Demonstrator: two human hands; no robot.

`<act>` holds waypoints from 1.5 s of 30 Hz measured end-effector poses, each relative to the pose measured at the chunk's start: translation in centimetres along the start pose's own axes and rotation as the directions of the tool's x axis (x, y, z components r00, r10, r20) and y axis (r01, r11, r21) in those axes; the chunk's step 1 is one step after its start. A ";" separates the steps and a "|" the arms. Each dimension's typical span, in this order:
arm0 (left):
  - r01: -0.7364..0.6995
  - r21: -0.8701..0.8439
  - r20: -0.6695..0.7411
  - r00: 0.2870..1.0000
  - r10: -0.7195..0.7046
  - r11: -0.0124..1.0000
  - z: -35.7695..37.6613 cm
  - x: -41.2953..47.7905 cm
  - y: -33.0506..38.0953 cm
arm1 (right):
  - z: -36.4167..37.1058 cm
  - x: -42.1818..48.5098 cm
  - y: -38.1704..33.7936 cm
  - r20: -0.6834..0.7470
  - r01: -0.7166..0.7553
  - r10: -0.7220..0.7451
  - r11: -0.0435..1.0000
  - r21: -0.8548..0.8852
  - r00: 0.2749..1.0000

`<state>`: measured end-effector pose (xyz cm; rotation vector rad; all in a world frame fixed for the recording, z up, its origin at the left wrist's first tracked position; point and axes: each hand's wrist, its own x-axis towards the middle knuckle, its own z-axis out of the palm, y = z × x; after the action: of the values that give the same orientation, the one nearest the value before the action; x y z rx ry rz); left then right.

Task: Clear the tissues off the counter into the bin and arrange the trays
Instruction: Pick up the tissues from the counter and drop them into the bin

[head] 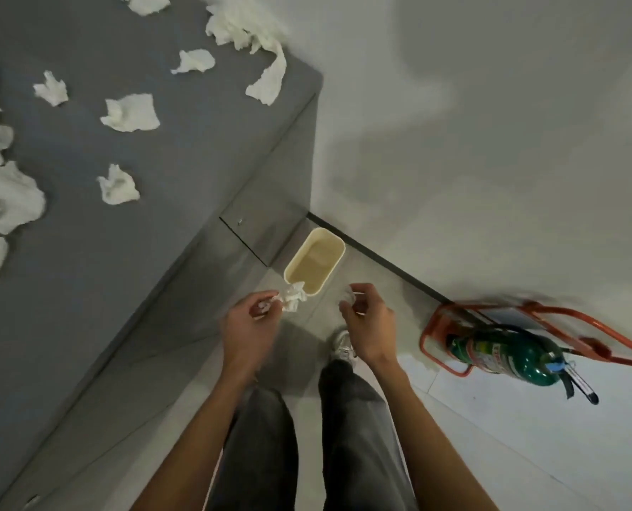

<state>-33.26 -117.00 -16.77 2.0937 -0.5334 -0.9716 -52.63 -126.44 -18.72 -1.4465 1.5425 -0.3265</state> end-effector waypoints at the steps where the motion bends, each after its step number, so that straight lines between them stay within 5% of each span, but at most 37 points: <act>1: 0.022 -0.006 -0.019 1.000 -0.022 1.000 1.7 1.4 -0.5 | 0.3 2.4 0.8 0.020 0.001 -0.001 1.000 -0.019 1.000; 9: 0.028 0.104 -0.046 0.999 -0.023 0.994 14.1 14.7 -8.8 | 6.9 20.2 9.9 0.159 0.124 -0.089 0.967 -0.224 0.983; 14: -0.008 0.337 -0.025 1.000 0.018 0.941 20.3 23.0 -15.5 | 13.1 28.8 16.2 0.277 0.190 -0.103 0.931 -0.311 0.955; 27: -0.253 0.773 0.352 0.934 -0.062 0.581 31.0 35.4 -27.0 | 23.4 41.3 23.7 0.566 0.496 -0.067 0.571 -0.654 0.822; 30: -0.299 0.805 0.425 0.893 -0.147 0.513 30.6 35.2 -25.9 | 23.1 40.8 22.7 0.546 0.489 -0.071 0.552 -0.676 0.835; 35: -0.308 0.807 0.385 0.921 -0.054 0.504 26.3 31.1 -20.0 | 19.0 36.4 18.0 0.476 0.429 -0.082 0.583 -0.690 0.876; 45: -0.224 0.679 0.198 0.973 0.119 0.699 12.6 15.4 -4.0 | 6.3 21.2 2.3 0.351 0.373 -0.176 0.668 -0.644 0.920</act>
<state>-33.24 -129.93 -32.40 2.5696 -1.3246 -0.8862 -45.80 -141.96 -33.11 -2.2378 1.2635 0.3300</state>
